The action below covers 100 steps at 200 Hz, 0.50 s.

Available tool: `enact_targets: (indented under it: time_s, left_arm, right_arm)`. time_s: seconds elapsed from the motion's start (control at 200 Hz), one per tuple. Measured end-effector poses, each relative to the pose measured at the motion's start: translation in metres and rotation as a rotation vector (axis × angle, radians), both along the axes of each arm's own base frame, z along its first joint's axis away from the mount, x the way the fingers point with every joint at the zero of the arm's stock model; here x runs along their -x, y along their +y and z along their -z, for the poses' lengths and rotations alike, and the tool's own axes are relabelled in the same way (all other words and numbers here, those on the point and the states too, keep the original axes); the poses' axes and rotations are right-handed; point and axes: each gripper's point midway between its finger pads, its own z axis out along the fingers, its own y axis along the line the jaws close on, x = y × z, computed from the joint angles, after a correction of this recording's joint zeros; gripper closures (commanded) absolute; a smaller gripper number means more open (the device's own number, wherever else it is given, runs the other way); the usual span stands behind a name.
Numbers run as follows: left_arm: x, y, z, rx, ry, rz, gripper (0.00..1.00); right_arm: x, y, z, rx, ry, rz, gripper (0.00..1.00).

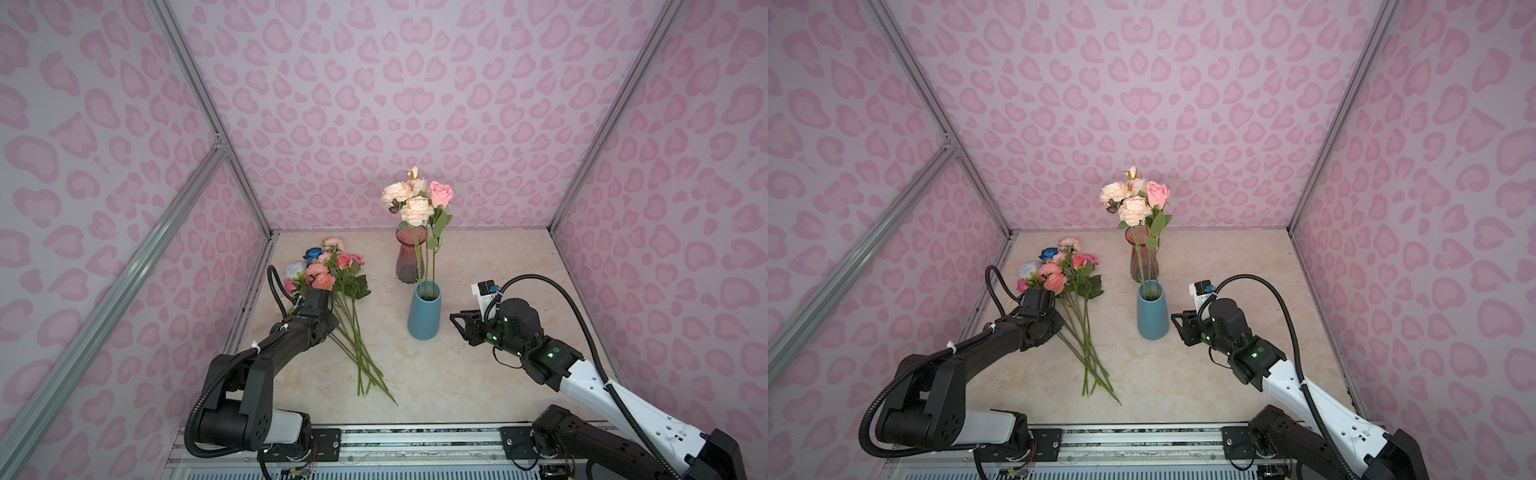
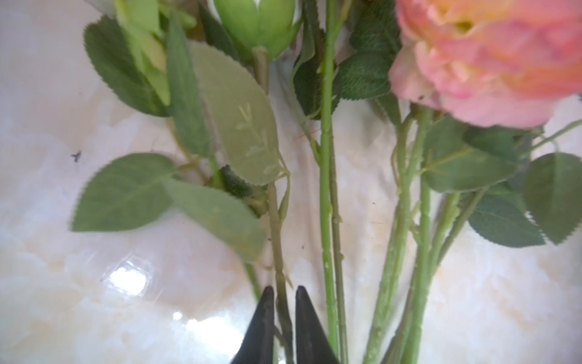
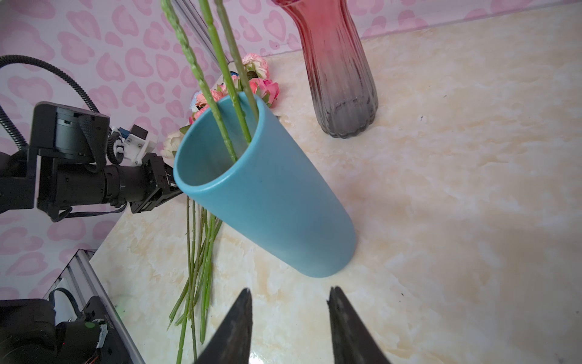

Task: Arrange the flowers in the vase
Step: 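Lower the left gripper into the rose pile and grasp a stem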

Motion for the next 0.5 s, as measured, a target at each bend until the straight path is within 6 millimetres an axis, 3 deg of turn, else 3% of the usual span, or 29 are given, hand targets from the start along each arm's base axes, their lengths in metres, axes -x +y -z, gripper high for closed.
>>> enact_targets:
  time_s: [0.355, 0.5]
  left_arm:
    - [0.004, -0.003, -0.044, 0.019, -0.102, 0.031, 0.97]
    - [-0.003, -0.005, -0.085, 0.027, -0.205, 0.053, 0.97]
  right_arm:
    - [0.001, 0.001, -0.006, -0.023, -0.008, -0.003, 0.59]
    - [0.002, 0.001, -0.009, -0.033, -0.014, 0.000, 0.59]
